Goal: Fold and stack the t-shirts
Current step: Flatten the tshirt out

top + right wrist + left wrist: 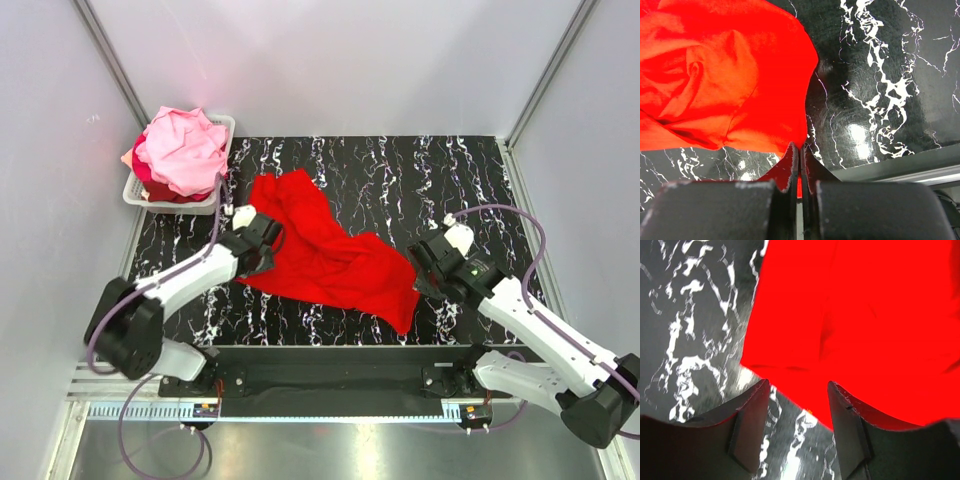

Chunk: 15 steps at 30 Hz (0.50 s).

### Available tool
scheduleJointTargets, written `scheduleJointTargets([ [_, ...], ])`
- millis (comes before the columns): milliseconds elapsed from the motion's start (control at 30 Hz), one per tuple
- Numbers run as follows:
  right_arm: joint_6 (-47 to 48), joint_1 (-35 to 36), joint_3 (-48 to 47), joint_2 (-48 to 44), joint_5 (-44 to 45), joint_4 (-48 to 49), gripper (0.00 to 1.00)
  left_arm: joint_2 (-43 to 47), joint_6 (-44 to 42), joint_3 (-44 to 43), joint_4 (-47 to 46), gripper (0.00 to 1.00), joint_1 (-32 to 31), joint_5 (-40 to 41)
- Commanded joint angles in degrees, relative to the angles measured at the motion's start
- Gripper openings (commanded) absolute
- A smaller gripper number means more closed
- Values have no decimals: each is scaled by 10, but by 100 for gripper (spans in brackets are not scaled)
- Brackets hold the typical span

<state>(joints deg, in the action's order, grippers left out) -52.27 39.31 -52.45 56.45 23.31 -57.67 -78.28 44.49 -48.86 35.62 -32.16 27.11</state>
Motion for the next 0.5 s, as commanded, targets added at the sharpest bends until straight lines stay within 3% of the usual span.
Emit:
scheduleJointTargets([
  [0,4,-4,-5,4,17,16,0,-49,-26,-35,-36,55,0,32],
  [233,14,-4,-5,8,18,15,0,-124,-44,-40,-68,55,0,29],
  [333,15,-5,-4,3,19,12,0,-136,-44,-42,-70,44,0,37],
  [400,16,-4,-2,-1,21,9,0,-127,-41,-41,-61,24,1,46],
  [467,17,-4,-3,-3,23,6,0,-111,-42,-38,-49,13,6,62],
])
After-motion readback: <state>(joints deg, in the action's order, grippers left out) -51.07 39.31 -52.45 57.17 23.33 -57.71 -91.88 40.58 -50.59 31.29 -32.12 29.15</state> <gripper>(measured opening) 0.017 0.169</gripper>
